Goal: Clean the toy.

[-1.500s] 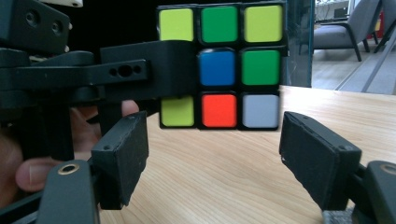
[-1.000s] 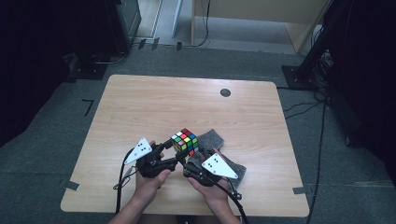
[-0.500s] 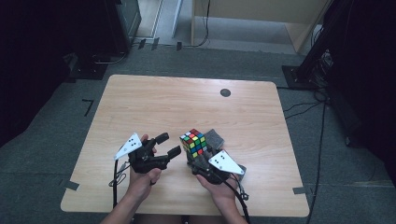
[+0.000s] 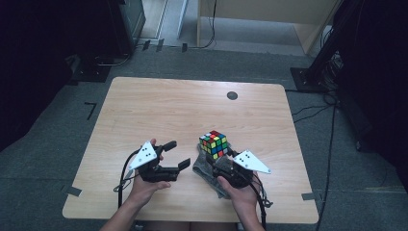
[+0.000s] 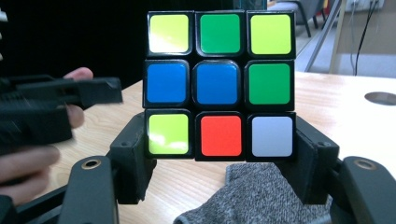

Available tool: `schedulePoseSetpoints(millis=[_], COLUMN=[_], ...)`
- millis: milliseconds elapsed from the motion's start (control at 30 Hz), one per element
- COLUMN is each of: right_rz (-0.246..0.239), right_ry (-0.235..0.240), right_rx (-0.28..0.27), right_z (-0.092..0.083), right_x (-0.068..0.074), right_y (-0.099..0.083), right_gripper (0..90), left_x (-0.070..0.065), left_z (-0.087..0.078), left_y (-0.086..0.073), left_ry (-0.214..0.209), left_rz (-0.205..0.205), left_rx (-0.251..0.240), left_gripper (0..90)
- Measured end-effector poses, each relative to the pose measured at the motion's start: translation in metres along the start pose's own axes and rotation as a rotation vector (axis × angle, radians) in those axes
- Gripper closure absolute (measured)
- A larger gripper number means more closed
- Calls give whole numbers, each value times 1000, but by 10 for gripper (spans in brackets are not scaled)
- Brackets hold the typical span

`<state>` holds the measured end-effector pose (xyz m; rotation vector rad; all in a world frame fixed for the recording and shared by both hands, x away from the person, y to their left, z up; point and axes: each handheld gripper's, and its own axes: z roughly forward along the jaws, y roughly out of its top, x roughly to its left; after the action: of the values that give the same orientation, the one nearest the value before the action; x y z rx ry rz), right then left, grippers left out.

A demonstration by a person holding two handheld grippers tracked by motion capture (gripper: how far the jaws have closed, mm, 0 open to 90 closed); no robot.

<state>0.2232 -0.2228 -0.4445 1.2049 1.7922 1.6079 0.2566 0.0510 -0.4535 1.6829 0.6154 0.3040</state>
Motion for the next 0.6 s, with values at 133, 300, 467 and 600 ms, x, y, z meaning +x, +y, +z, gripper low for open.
schedulePoseSetpoints(millis=[133, 300, 467, 600], right_rz=[49, 90, 103, 97], right_ry=[32, 91, 141, 161], right_rx=[14, 72, 127, 185], right_z=[-6, -7, -2, 1], right_x=[1, 9, 20, 28], right_y=[7, 10, 9, 7], right_gripper=[346, 346, 346, 345], left_x=[-8, -16, -25, -29], left_z=[5, 10, 11, 11], left_y=[-3, -7, -9, -9], left_ry=[44, 83, 114, 123], left_rz=[115, 217, 323, 372], left_rx=[37, 68, 75, 54], left_gripper=[158, 145, 135, 136])
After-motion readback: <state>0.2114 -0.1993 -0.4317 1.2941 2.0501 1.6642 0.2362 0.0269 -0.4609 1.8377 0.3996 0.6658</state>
